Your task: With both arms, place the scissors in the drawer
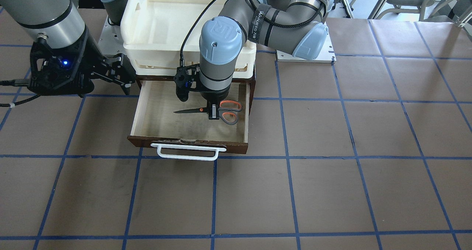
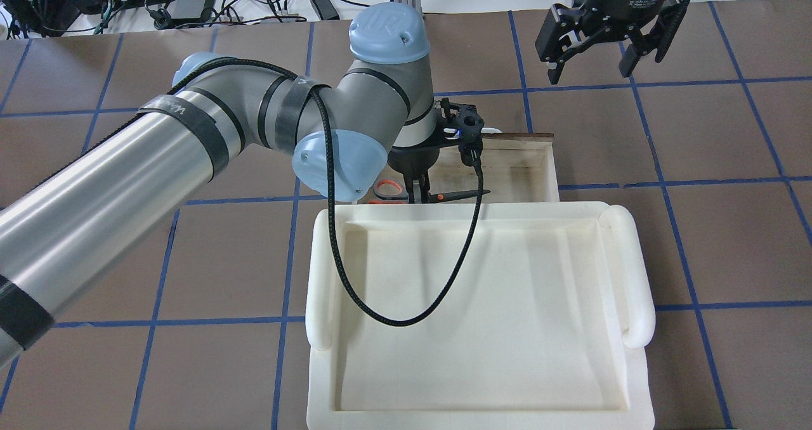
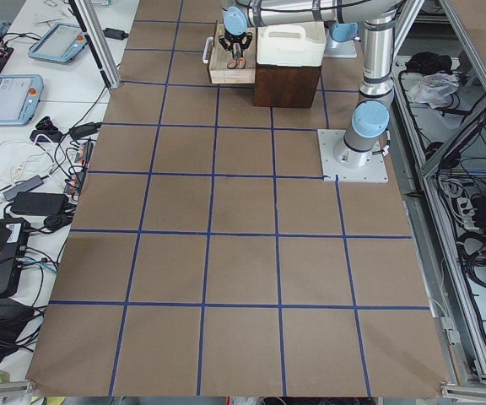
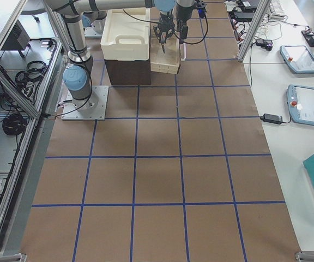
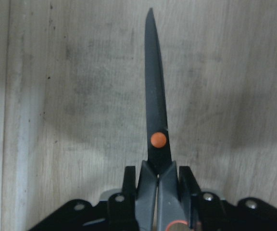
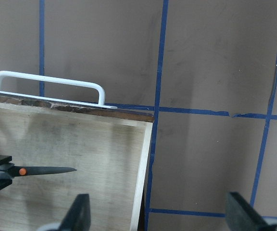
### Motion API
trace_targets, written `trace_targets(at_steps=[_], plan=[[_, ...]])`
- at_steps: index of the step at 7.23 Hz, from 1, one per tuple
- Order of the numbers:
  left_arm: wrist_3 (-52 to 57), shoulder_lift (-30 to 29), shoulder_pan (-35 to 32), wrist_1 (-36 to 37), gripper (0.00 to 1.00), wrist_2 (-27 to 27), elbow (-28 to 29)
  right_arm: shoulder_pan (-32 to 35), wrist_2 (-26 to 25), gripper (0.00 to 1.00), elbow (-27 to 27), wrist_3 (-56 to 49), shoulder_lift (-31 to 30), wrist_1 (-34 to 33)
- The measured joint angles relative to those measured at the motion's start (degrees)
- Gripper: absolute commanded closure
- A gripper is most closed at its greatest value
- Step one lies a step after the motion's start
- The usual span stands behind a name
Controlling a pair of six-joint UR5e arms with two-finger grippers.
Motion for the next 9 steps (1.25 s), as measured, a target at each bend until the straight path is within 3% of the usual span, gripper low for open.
trace_targets(at_steps=[4,5,7,9], plan=[[-0.4,-0.4,-1.2,0.1,0.93,0.0,-0.2,0.1,0.2,0.0,0.7,0.2,-0.2,0.0],[-0.4,-0.4,-1.3,0.1,0.83,0.0,-0.2,0.1,0.1,0.0,0.8,0.2,-0.2,0.0],[-0.4,-0.4,-1.3,0.0,0.38,0.1,-0.2,0.1,0.2,0.0,0.9,0.3,-0.2,0.0],[-0.5,-0.4,-1.4,0.0,0.3,0.2,-0.2,0.1,0.2,0.0,0.9,0.3,-0.2,0.1]])
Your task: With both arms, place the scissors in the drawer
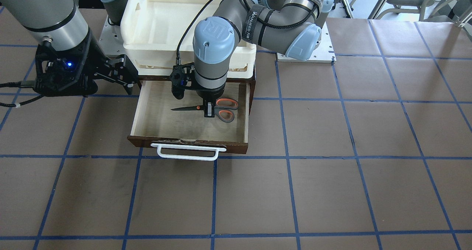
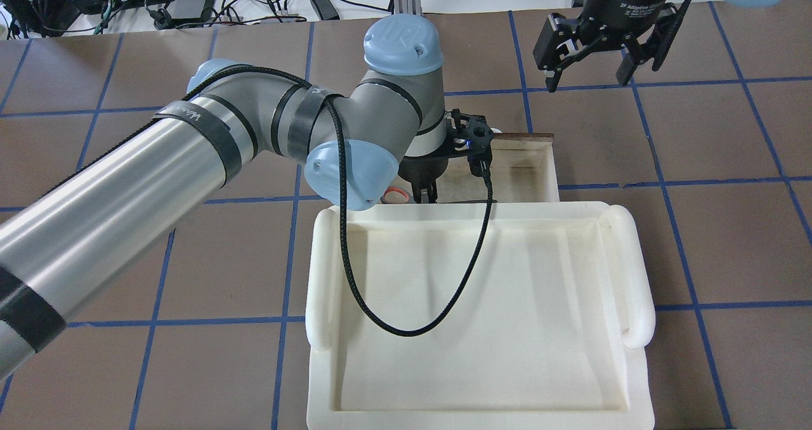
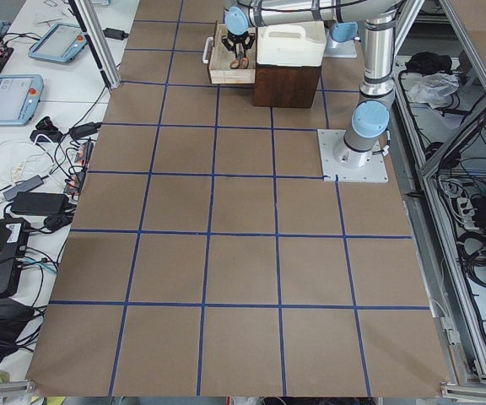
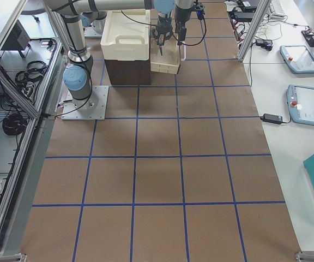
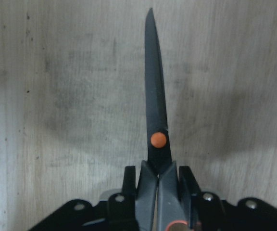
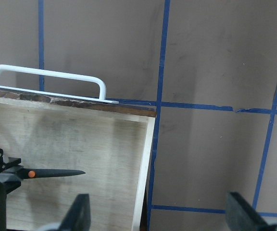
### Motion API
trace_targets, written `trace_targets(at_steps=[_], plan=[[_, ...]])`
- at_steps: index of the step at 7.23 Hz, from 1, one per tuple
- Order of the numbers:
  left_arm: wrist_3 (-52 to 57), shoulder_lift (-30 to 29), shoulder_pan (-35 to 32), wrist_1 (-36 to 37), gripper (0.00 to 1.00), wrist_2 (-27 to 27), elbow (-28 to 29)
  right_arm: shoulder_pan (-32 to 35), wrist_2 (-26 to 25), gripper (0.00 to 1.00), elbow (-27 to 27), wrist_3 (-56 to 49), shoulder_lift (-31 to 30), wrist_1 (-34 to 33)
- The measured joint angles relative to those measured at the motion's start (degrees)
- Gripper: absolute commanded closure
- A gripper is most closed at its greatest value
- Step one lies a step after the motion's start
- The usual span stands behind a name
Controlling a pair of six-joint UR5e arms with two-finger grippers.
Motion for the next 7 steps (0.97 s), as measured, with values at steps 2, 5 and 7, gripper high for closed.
trace_targets(at_steps=[2,5,7], plan=[[-0.1,0.0,0.0,-0.1,0.26,0.1,-0.1,0.0,-0.2,0.0,0.1,0.0,0.0,0.0],[0.0,1.6,-0.1,-0.5,0.2,0.4,0.0,0.0,-0.3,0.0,0.1,-0.1,0.0,0.1],[-0.8,4.3,0.7,-1.1,0.19,1.0,0.8,0.0,-0.4,0.0,0.1,-0.1,0.0,0.1]])
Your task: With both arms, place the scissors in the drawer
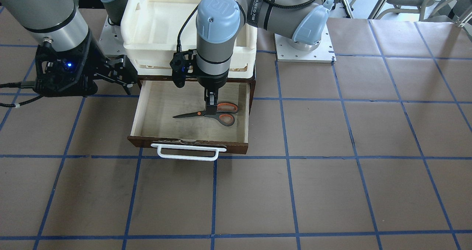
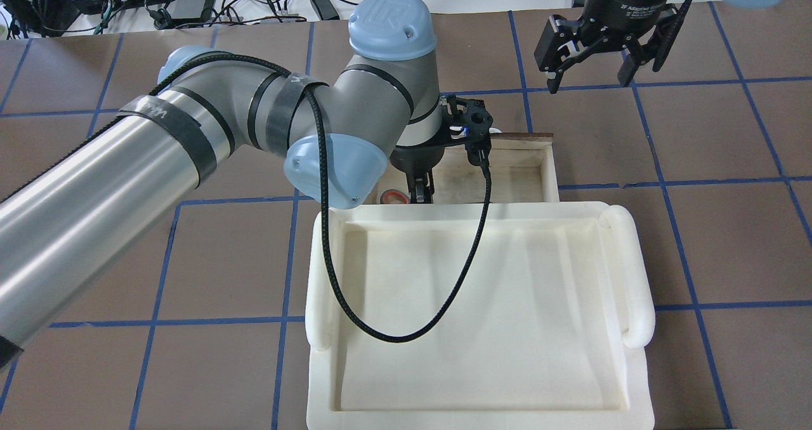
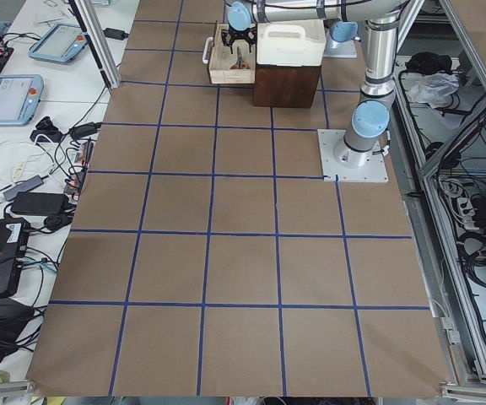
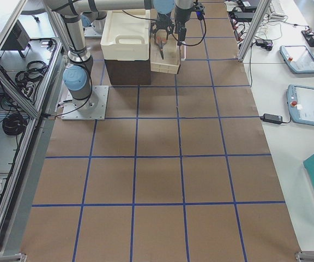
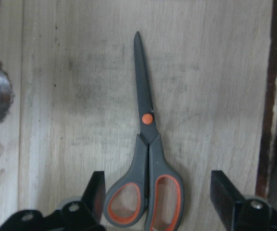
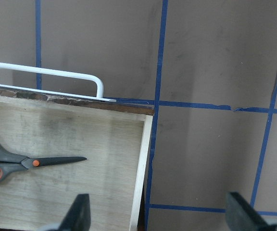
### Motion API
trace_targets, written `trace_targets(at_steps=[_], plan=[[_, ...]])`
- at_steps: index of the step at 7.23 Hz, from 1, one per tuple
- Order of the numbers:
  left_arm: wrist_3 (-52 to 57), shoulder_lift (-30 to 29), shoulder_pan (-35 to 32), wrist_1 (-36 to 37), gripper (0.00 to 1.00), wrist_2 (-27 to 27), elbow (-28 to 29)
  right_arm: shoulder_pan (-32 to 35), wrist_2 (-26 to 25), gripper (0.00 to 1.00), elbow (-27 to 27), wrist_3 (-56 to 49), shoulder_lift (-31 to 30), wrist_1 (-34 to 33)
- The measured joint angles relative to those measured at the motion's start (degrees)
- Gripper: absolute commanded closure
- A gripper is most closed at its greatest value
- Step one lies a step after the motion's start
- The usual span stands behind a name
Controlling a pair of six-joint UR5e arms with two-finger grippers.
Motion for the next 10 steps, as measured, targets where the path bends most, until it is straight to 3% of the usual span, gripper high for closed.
trace_targets(at_steps=[5,6,8,10], plan=[[-11.9,9.9,16.4,-11.3,0.09,1.5,4.7,0.0,0.0,0.0,0.0,0.1,0.0,0.0],[-16.9,11.6,20.2,-12.5,0.01,1.7,4.5,0.0,0.1,0.0,0.0,0.2,0.0,0.0],[-35.6,14.0,23.5,-14.0,0.0,3.4,4.1,0.1,0.1,0.0,0.0,0.5,-0.1,0.0],[-46.4,15.3,24.3,-14.8,0.0,7.7,4.0,0.0,0.0,0.0,0.1,0.5,-0.3,0.1]])
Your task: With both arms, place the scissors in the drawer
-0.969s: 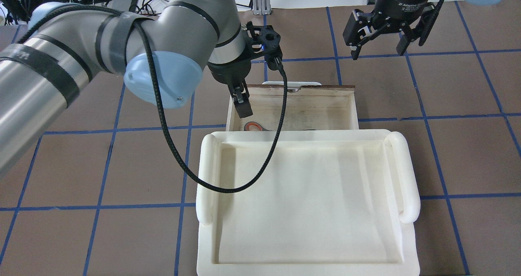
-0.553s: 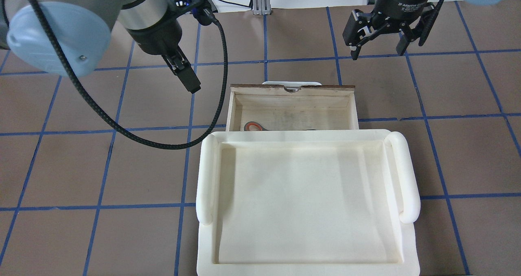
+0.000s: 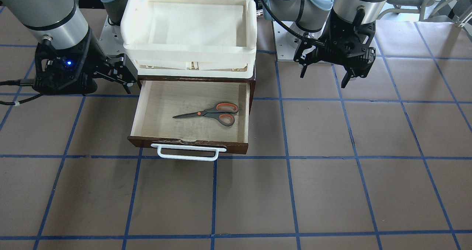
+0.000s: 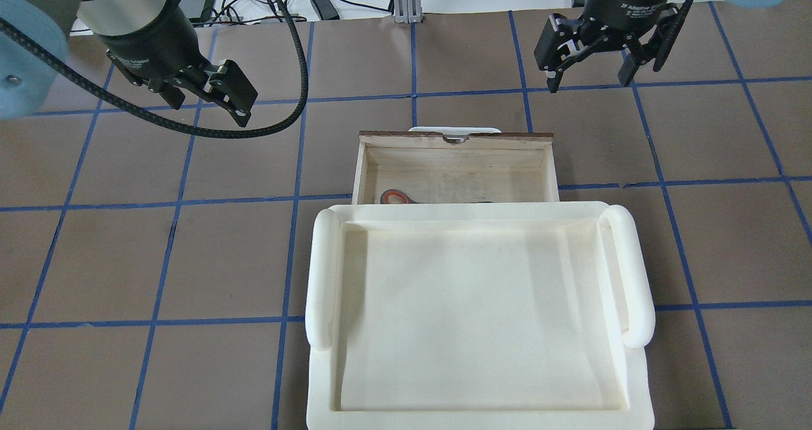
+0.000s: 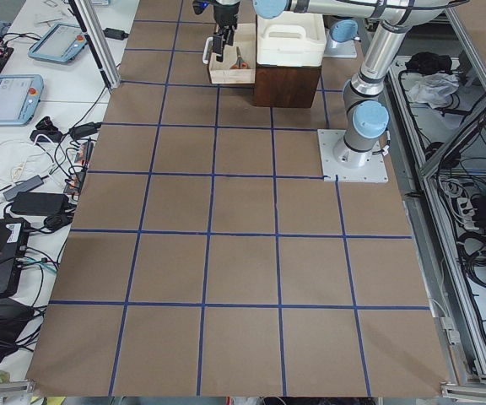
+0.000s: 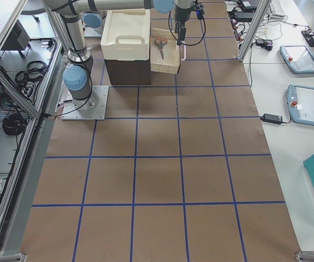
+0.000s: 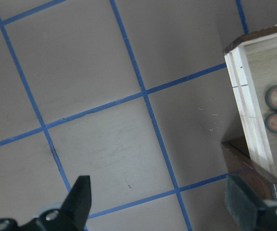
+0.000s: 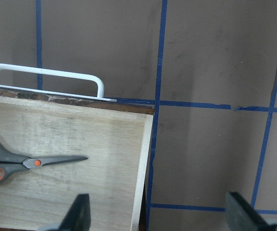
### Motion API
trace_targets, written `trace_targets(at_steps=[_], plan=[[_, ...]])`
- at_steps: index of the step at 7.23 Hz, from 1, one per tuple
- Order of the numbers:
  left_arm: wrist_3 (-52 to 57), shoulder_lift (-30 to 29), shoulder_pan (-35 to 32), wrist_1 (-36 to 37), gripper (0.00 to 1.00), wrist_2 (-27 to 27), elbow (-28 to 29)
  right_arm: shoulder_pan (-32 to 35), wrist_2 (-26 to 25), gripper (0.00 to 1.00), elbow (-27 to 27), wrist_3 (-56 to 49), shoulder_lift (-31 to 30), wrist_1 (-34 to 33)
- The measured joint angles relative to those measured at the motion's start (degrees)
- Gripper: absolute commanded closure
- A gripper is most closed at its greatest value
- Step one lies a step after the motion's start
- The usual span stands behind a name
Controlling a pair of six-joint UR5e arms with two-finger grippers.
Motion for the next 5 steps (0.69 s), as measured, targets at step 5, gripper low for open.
trace_targets(at_steps=[5], plan=[[-14.1,-0.3,0.3,-0.3,0.0,-1.0,-0.7,0.0,-0.2,0.0,1.5,0.0,-0.7,0.0]])
